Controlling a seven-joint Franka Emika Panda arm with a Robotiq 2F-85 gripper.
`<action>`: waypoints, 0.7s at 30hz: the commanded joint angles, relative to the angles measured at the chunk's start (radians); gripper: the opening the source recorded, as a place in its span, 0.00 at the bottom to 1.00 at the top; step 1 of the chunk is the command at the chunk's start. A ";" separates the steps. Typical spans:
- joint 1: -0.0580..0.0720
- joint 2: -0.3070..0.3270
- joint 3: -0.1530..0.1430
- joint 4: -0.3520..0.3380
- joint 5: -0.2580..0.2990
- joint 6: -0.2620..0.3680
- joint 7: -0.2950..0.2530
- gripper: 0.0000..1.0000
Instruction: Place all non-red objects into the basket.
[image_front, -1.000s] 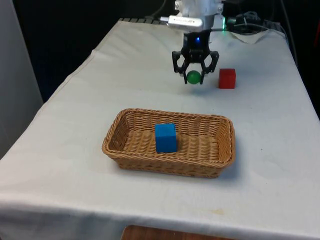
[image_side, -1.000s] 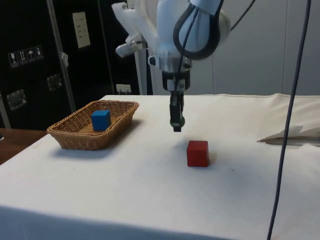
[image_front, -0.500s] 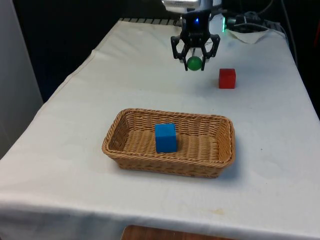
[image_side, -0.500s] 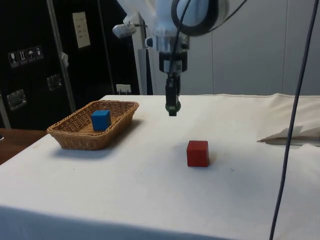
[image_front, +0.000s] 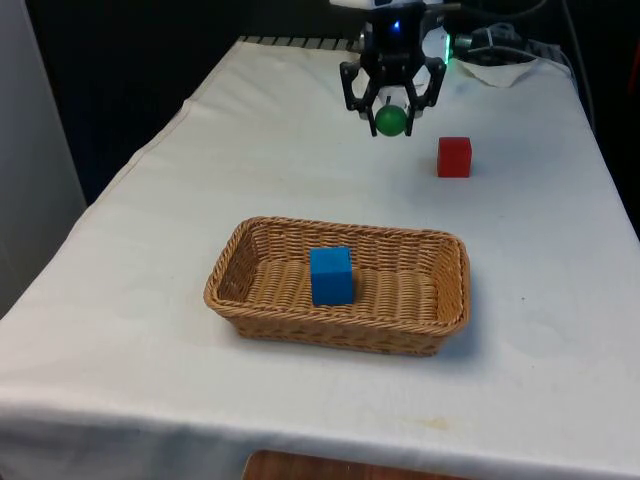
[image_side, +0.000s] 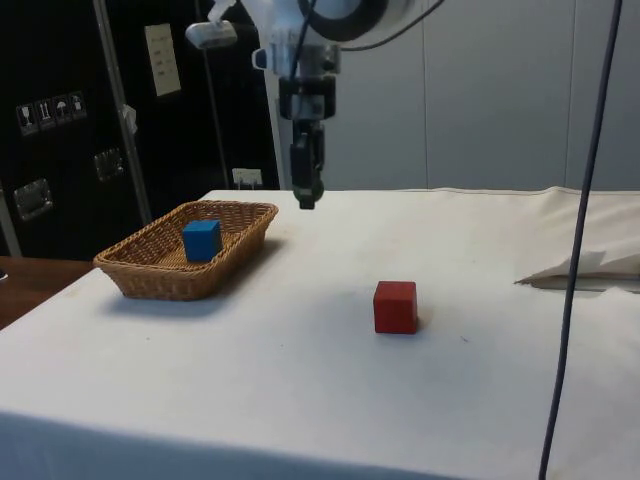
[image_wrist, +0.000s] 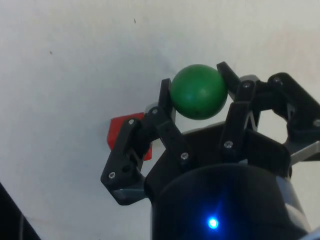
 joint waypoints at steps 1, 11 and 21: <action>0.000 0.013 0.006 0.025 0.019 -0.020 -0.009 0.00; 0.000 0.098 0.017 0.142 0.033 -0.063 -0.006 0.00; -0.004 0.186 0.029 0.257 0.039 -0.090 -0.005 0.00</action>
